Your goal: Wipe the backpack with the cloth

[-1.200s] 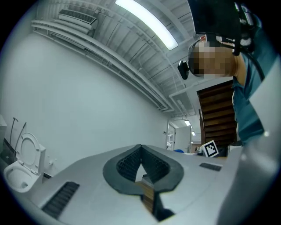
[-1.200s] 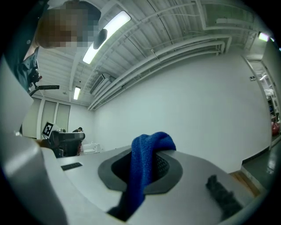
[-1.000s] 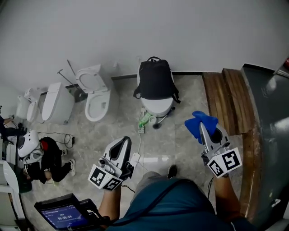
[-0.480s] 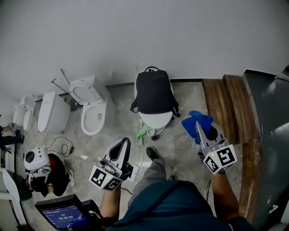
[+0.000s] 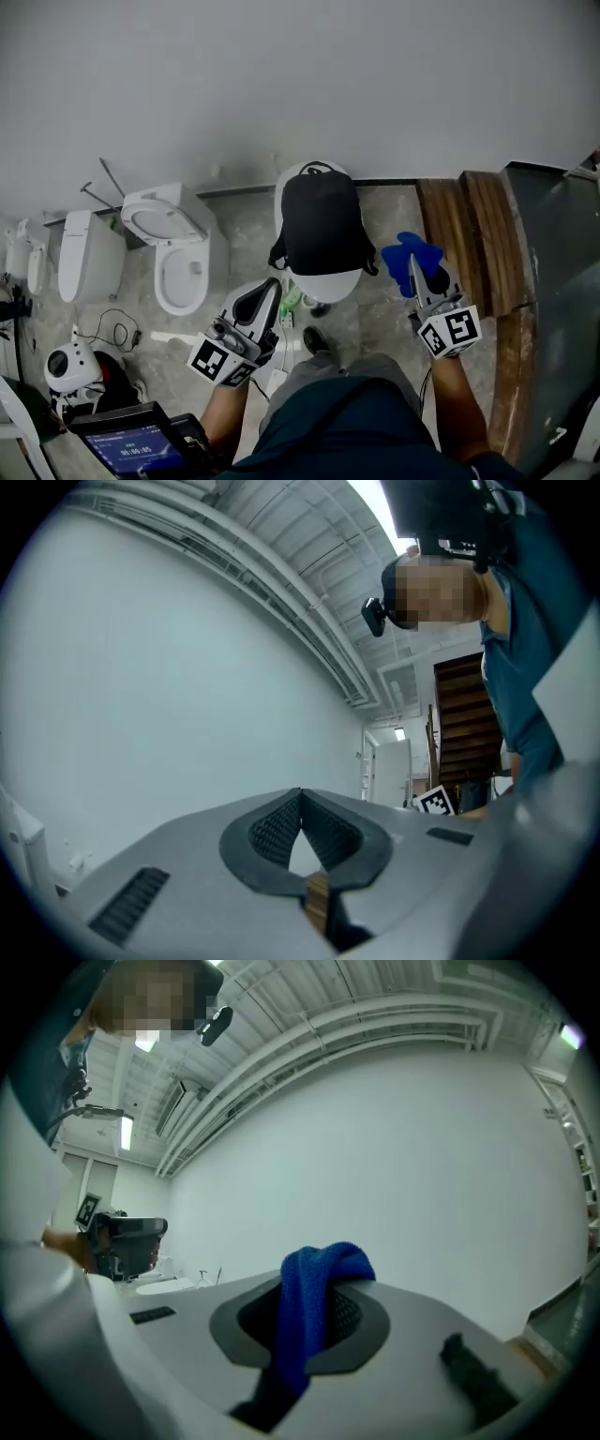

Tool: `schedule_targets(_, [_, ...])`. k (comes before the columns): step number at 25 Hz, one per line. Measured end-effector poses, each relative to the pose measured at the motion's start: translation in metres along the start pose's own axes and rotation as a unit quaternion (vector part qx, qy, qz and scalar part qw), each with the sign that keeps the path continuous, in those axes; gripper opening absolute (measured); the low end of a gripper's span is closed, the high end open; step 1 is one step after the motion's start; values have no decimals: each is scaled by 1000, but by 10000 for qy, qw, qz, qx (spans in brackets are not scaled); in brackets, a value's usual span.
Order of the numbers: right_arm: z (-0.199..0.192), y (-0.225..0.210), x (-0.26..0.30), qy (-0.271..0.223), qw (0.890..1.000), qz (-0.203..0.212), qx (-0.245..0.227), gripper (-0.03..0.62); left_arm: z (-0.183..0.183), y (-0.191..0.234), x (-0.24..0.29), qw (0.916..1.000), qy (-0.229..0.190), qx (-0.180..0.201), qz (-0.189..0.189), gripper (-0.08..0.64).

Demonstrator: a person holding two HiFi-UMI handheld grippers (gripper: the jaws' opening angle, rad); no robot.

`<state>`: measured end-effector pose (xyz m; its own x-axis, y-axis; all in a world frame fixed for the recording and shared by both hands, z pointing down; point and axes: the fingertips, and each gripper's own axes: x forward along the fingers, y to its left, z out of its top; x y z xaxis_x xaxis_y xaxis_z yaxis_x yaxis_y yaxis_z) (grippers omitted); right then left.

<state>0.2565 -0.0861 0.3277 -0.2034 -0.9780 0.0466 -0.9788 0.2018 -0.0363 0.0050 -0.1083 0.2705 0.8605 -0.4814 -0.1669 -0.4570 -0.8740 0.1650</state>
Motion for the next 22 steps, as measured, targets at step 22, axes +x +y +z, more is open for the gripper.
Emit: schedule_targets(22, [-392, -148, 211, 2719, 9154, -1736, 2408, 29, -154, 198, 112, 9911, 771, -944, 531, 3])
